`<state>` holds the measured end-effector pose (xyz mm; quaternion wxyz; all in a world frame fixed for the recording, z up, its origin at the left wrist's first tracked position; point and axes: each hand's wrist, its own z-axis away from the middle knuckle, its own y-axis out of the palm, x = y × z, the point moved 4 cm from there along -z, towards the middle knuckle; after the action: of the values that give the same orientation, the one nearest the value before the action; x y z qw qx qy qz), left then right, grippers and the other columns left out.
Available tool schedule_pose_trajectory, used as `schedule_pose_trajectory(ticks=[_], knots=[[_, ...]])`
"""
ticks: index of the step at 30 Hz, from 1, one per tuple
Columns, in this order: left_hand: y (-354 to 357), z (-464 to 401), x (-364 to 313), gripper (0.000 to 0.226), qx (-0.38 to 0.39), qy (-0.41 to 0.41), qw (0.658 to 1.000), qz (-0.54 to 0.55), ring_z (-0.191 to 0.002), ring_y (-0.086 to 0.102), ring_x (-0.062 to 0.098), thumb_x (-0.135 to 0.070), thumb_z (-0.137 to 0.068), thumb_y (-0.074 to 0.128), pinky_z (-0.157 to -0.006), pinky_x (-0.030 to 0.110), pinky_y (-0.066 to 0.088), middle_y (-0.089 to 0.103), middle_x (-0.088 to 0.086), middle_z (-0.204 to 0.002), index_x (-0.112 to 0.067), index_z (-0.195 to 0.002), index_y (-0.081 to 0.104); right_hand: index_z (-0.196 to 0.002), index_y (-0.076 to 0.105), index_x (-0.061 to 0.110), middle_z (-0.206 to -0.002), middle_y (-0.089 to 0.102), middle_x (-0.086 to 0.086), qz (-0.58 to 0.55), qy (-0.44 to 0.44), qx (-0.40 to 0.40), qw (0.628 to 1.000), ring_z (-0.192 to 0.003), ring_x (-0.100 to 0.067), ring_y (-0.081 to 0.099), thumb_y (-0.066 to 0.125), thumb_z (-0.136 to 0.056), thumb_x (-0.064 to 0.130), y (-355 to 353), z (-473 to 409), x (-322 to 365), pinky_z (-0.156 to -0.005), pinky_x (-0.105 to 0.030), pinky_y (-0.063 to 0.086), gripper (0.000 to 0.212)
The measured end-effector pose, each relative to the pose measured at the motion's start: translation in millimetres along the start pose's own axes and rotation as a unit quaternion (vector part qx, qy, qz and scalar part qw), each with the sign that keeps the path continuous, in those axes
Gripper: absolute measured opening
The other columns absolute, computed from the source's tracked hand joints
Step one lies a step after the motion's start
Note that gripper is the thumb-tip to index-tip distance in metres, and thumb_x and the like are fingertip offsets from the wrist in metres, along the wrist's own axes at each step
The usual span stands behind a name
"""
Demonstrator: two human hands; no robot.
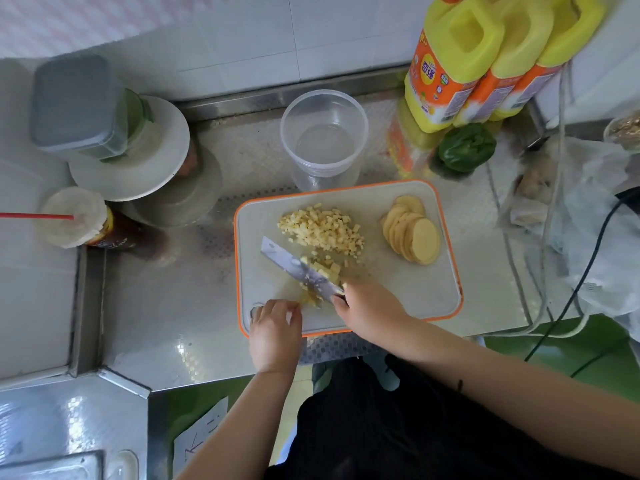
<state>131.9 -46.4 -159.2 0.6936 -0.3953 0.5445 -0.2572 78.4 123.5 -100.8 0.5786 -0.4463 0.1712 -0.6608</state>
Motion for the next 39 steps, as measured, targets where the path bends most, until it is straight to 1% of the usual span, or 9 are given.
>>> schedule_pose_trajectory(ticks=[5, 8, 14, 18, 24, 31, 34, 36, 39], knots=[[2, 1, 0, 0.006, 0.029, -0.070, 0.997, 0.009, -0.092, 0.056, 0.027, -0.011, -0.087, 0.066, -0.074, 0.040, 0.050, 0.069, 0.000, -0.087, -0.013, -0.085, 0.072, -0.092, 0.048, 0.010, -0.059, 0.036, 0.003, 0.043, -0.049, 0.005, 0.998, -0.049, -0.013, 0.034, 0.038, -0.102, 0.034, 9, 8, 8, -0.043, -0.028, 0.021, 0.028], [-1, -1, -2, 0.009, 0.035, -0.094, 0.994, 0.030, -0.092, 0.055, 0.022, -0.013, -0.089, 0.062, -0.075, 0.038, 0.048, 0.067, -0.002, -0.088, -0.016, -0.087, 0.071, -0.101, 0.051, 0.006, -0.059, 0.033, 0.004, 0.042, -0.060, 0.000, 0.997, -0.053, -0.019, 0.038, 0.037, -0.102, 0.032, 13, 9, 11, -0.043, -0.028, 0.020, 0.029], [-1, -2, 3, 0.009, 0.039, -0.082, 0.996, 0.011, -0.091, 0.058, 0.026, -0.013, -0.086, 0.064, -0.080, 0.039, 0.045, 0.067, -0.004, -0.090, -0.019, -0.085, 0.070, -0.104, 0.052, 0.005, -0.072, 0.047, -0.002, 0.057, -0.056, -0.015, 0.997, -0.065, -0.024, 0.050, 0.036, -0.102, 0.031, 18, 8, 17, -0.054, -0.030, 0.033, 0.030], [-2, -5, 1, 0.010, 0.059, -0.113, 0.992, -0.010, -0.098, 0.056, 0.022, -0.020, -0.089, 0.060, -0.091, 0.038, 0.037, 0.066, -0.007, -0.094, -0.024, -0.085, 0.069, -0.107, 0.052, 0.005, -0.070, 0.046, -0.001, 0.059, -0.050, -0.021, 0.997, -0.062, -0.023, 0.047, 0.036, -0.102, 0.027, 16, 4, 18, -0.046, -0.028, 0.028, 0.028], [-7, -13, -3, 0.015, 0.089, -0.166, 0.982, 0.013, -0.100, 0.056, 0.017, -0.022, -0.089, 0.056, -0.095, 0.036, 0.032, 0.067, -0.011, -0.094, -0.032, -0.087, 0.067, -0.111, 0.051, 0.004, -0.061, 0.041, 0.002, 0.073, -0.050, -0.033, 0.996, -0.057, -0.022, 0.045, 0.038, -0.101, 0.021, 17, 1, 17, -0.042, -0.028, 0.023, 0.024], [-6, -15, -2, 0.016, 0.099, -0.174, 0.980, -0.002, -0.092, 0.057, 0.020, -0.023, -0.087, 0.051, -0.085, 0.034, 0.028, 0.065, -0.009, -0.087, -0.026, -0.081, 0.066, -0.111, 0.051, 0.005, -0.073, 0.049, -0.002, 0.094, -0.034, -0.025, 0.995, -0.059, -0.022, 0.044, 0.044, -0.096, 0.013, 28, 8, 19, -0.042, -0.027, 0.021, 0.017], [-6, -16, -3, 0.016, 0.098, -0.168, 0.981, -0.002, -0.090, 0.057, 0.018, -0.025, -0.087, 0.052, -0.086, 0.035, 0.031, 0.066, -0.010, -0.087, -0.029, -0.080, 0.065, -0.116, 0.050, 0.003, -0.083, 0.062, -0.008, 0.104, -0.023, -0.019, 0.994, -0.065, -0.026, 0.052, 0.046, -0.093, 0.006, 29, 8, 22, -0.043, -0.027, 0.022, 0.024], [-5, -16, -4, 0.016, 0.098, -0.167, 0.981, 0.000, -0.090, 0.057, 0.018, -0.026, -0.087, 0.052, -0.088, 0.037, 0.033, 0.066, -0.010, -0.088, -0.031, -0.079, 0.064, -0.119, 0.048, 0.002, -0.086, 0.063, -0.009, 0.100, -0.013, -0.009, 0.995, -0.070, -0.027, 0.059, 0.047, -0.090, 0.001, 33, 8, 22, -0.042, -0.026, 0.021, 0.028], [-5, -16, -4, 0.016, 0.097, -0.163, 0.982, -0.001, -0.091, 0.057, 0.017, -0.026, -0.088, 0.053, -0.085, 0.036, 0.032, 0.067, -0.011, -0.088, -0.030, -0.082, 0.067, -0.114, 0.049, 0.004, -0.083, 0.062, -0.008, 0.076, -0.001, -0.003, 0.997, -0.068, -0.026, 0.057, 0.046, -0.092, 0.003, 38, 6, 21, -0.049, -0.028, 0.032, 0.022]])
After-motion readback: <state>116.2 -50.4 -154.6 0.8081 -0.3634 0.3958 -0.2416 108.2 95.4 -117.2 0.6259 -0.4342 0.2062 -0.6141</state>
